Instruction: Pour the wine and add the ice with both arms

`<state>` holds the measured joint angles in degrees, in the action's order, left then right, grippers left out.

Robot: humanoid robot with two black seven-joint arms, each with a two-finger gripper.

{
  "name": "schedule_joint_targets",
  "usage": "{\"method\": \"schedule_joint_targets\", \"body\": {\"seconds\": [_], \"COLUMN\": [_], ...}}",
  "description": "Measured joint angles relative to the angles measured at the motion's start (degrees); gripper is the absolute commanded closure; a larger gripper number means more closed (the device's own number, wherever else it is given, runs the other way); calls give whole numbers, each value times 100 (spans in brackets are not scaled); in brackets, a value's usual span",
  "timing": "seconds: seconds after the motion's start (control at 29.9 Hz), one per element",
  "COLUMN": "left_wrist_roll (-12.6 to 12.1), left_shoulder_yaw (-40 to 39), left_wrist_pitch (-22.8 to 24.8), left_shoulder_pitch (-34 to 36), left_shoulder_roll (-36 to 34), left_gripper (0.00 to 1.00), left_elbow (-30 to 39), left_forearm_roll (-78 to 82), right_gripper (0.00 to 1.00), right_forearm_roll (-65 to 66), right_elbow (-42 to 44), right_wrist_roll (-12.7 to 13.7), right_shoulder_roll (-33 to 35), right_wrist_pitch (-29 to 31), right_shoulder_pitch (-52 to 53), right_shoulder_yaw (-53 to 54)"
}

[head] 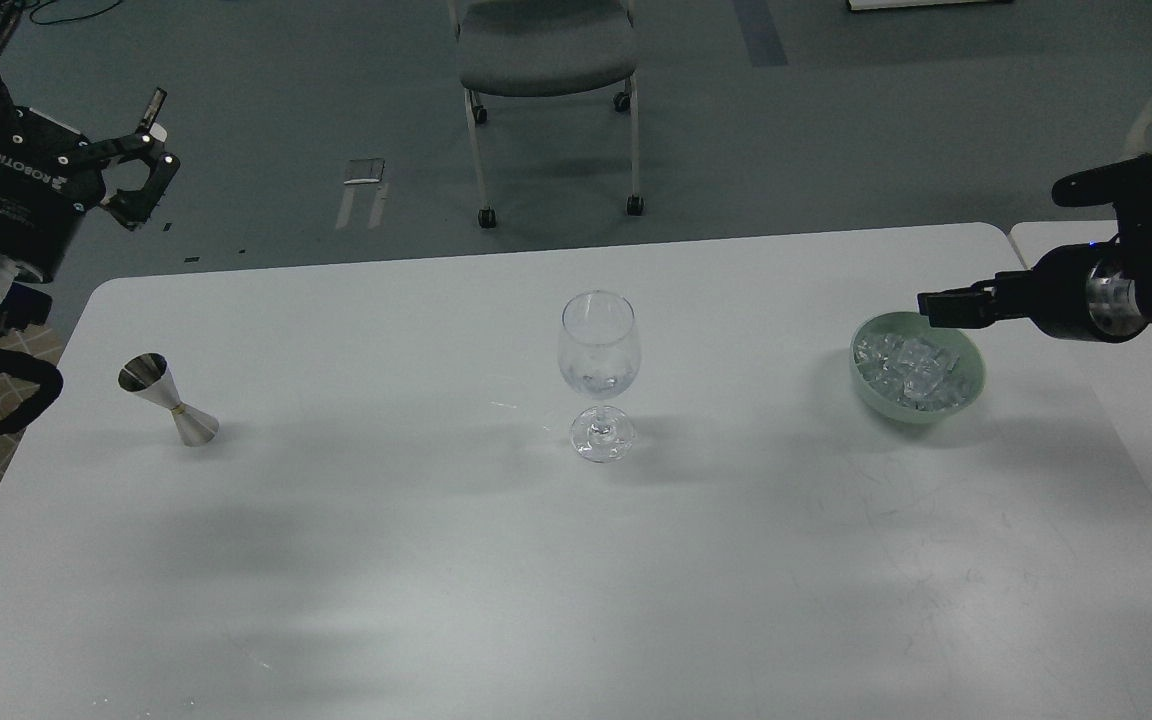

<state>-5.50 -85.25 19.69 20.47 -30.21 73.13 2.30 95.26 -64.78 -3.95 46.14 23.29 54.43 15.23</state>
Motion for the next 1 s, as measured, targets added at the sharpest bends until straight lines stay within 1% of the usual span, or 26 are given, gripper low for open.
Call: {"method": "schedule_joint_targets", "body": {"seconds": [0.2, 0.33, 0.5, 0.8, 0.94, 0.97, 1.0], "left_wrist_roll": [-4, -4, -4, -13, -13, -15, -19], "left_shoulder_yaw": [-47, -54, -87, -148, -148, -148, -146], "left_wrist_pitch": [6, -18, -32, -54, -63, -66, -67], "left_shoulder_pitch": [-117, -122, -130, -131, -131, -132, -131], "left_shoulder_roll": [65, 67, 68, 58, 54, 59, 66], "left_gripper": [2, 2, 2, 2, 2, 2, 2], "left_elbow": [4, 7, 8, 9, 9, 9, 9], "left_forearm_roll": [5, 6, 7, 7, 7, 7, 7], "right_gripper": [21, 23, 23, 25, 25, 26, 28], "right_forearm_roll": [110, 265, 524, 823, 835, 837, 836], "right_elbow": [42, 65, 88, 214, 267, 292, 318], "right_wrist_roll": [141, 156, 163, 177, 258, 271, 279], "right_shoulder_roll": [-176, -346, -575, -682, -703, -728, -765], "right_wrist_pitch": [-114, -119, -146, -151, -151, -152, -157], "right_shoulder_pitch": [-155, -171, -170, -286, -298, -298, -298], "right_shoulder_yaw": [-24, -99, -245, -280, -279, -279, -279]}}
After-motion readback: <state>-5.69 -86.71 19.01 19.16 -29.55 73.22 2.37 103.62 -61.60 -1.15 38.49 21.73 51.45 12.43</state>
